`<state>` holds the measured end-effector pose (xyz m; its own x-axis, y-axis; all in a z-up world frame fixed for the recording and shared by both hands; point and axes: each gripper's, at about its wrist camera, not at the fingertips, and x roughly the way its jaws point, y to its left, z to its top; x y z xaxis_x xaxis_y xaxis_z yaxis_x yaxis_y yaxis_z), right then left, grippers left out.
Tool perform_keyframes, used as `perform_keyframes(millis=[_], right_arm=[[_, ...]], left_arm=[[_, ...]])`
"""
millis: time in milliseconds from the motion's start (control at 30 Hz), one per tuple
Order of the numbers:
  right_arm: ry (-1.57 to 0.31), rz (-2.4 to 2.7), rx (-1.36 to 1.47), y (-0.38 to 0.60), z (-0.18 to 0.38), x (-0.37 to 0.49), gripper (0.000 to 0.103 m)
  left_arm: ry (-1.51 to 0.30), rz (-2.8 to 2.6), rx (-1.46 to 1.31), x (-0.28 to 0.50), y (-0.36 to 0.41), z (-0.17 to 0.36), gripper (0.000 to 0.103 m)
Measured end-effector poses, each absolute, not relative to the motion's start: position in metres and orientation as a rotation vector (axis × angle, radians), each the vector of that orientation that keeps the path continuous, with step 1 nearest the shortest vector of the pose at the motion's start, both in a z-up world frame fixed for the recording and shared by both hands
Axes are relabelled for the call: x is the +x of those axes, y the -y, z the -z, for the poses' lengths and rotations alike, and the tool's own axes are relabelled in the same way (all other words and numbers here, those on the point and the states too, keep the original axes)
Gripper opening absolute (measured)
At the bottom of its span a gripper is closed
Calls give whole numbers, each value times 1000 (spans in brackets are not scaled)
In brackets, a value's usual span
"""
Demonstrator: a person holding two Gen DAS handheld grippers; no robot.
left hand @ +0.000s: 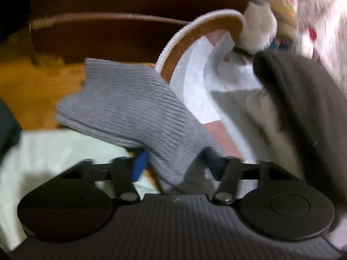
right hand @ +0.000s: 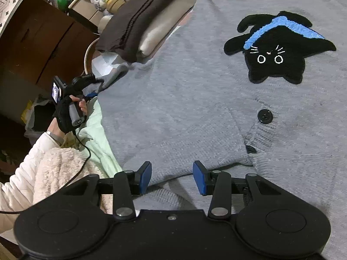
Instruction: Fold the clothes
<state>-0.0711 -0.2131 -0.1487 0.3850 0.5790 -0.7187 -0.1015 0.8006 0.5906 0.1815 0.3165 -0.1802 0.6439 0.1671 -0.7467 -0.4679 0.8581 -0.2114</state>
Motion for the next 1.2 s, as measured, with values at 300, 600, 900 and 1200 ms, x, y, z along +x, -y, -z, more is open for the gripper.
perform_keyframes(millis=[300, 600, 900, 1200], right_arm=[[-1110, -438, 492, 210, 154, -68, 48], [-1110, -434, 488, 212, 156, -66, 48], [-1083, -375, 491, 236, 144, -64, 48], [-1054, -252, 543, 268, 144, -76, 48]], left_arm=[[-670, -227, -273, 121, -281, 124, 10], [-584, 121, -219, 59, -207, 54, 10], [-550, 586, -188, 11, -98, 11, 9], [-986, 879, -260, 13, 25, 72, 41]])
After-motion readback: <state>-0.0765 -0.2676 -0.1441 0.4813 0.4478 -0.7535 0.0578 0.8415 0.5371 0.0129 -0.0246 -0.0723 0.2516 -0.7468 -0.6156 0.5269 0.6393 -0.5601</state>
